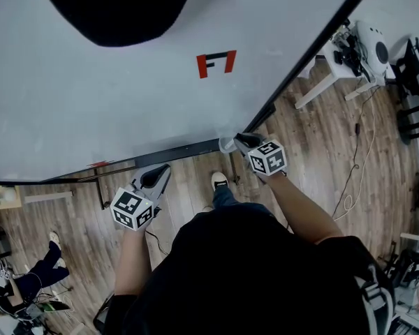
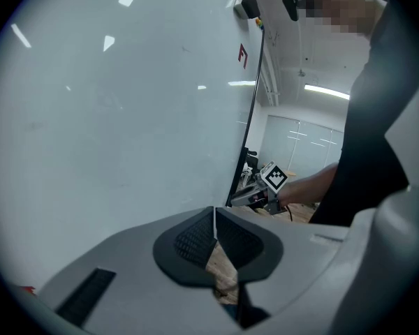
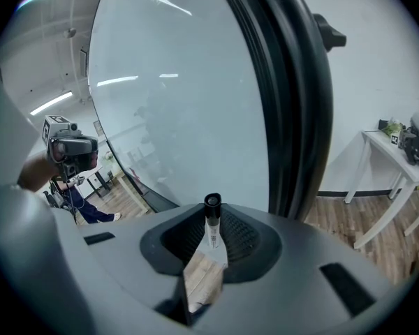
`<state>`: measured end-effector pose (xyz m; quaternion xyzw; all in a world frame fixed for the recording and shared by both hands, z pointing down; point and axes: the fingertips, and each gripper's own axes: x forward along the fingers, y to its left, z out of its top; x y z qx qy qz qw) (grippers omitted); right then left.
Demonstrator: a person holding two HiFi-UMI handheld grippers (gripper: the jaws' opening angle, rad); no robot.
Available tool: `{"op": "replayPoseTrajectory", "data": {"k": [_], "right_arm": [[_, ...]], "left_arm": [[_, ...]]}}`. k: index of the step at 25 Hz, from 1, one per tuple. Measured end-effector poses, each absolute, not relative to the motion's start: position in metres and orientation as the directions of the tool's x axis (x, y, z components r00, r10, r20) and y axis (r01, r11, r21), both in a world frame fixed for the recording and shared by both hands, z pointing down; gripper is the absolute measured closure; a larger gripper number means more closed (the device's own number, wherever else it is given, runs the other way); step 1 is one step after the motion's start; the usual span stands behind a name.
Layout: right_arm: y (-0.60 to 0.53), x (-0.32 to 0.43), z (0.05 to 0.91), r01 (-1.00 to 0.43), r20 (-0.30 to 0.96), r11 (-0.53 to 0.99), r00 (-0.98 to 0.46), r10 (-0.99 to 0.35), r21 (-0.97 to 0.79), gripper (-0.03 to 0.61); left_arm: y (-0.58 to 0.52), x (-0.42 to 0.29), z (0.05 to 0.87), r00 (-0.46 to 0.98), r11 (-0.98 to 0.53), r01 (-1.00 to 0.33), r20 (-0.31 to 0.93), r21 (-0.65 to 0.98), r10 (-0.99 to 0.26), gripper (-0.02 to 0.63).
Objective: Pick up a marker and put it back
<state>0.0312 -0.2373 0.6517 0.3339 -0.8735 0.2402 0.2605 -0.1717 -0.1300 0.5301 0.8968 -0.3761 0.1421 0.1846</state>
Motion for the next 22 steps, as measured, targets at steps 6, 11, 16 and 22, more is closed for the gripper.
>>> {"op": "replayPoseTrajectory", "data": {"k": [6,11,16,22], "right_arm": [[-0.245,0.031,0.663,-0.709,0.625,0.661,-0.638,-0.45,-0.247,0.517],[-0.245,0.031,0.665,-0.711,0.626,0.659,-0.636,-0.451,-0.248,0.517],[-0.241,0.032,0.662,-0.707,0.629,0.667,-0.635,-0.449,-0.237,0.517],[-0.243,0.031,0.663,-0.707,0.641,0.675,-0.621,-0.451,-0.21,0.503]], "left_arm": [[-0.141,-0.172,0.538,0.679,-0.647,-0.726,0.397,0.235,-0.617,0.594],[-0.141,-0.171,0.541,0.682,-0.648,-0.723,0.396,0.239,-0.615,0.594],[-0.137,-0.168,0.537,0.684,-0.648,-0.722,0.393,0.242,-0.615,0.594],[-0.136,-0.17,0.535,0.687,-0.65,-0.72,0.385,0.243,-0.616,0.594]]}}
